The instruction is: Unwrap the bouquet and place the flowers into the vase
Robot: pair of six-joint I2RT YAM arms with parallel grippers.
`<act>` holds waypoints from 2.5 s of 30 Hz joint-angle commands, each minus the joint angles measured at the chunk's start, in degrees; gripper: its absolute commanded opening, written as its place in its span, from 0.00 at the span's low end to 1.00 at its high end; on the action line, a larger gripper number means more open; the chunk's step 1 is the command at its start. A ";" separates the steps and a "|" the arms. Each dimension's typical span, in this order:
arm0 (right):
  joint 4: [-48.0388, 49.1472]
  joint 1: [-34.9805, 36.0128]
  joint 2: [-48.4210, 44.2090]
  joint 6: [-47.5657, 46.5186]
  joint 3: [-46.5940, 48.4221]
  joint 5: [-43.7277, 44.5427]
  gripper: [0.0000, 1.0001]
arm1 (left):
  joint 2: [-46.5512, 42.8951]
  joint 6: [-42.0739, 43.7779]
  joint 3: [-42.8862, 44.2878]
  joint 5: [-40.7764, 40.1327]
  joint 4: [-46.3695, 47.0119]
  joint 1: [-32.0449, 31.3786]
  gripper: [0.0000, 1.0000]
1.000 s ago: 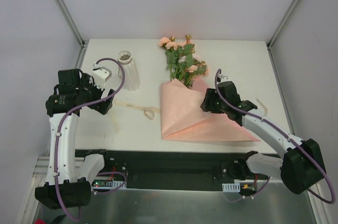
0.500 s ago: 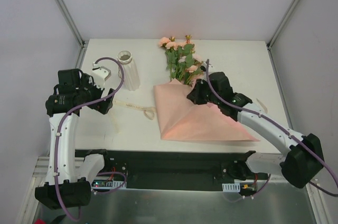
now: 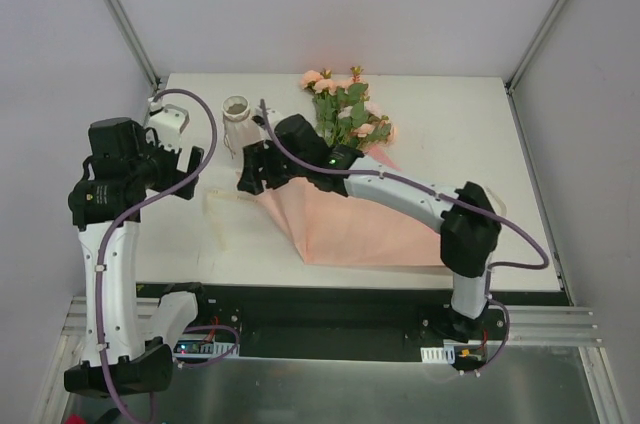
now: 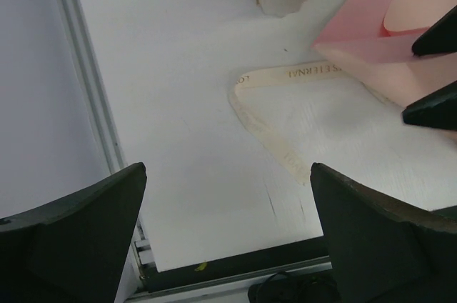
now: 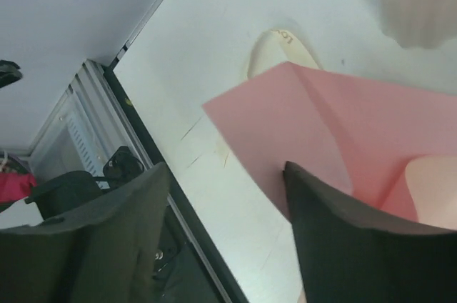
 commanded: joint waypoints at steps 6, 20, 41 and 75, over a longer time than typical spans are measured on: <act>-7.20 1.86 6.85 -1.62 16.58 -2.80 0.97 | -3.77 1.56 3.79 -7.16 -3.45 0.29 0.99; -8.16 -8.00 -1.71 -2.68 8.03 -13.34 0.97 | -0.35 2.01 8.80 2.16 -6.53 0.12 0.99; -8.16 -20.08 -2.37 -0.99 13.79 -19.15 0.97 | -1.66 3.33 10.47 4.17 -9.43 0.21 0.99; -10.63 -37.17 7.09 -17.35 -14.27 -25.38 0.72 | -0.52 6.14 -0.87 8.22 -5.39 0.21 0.99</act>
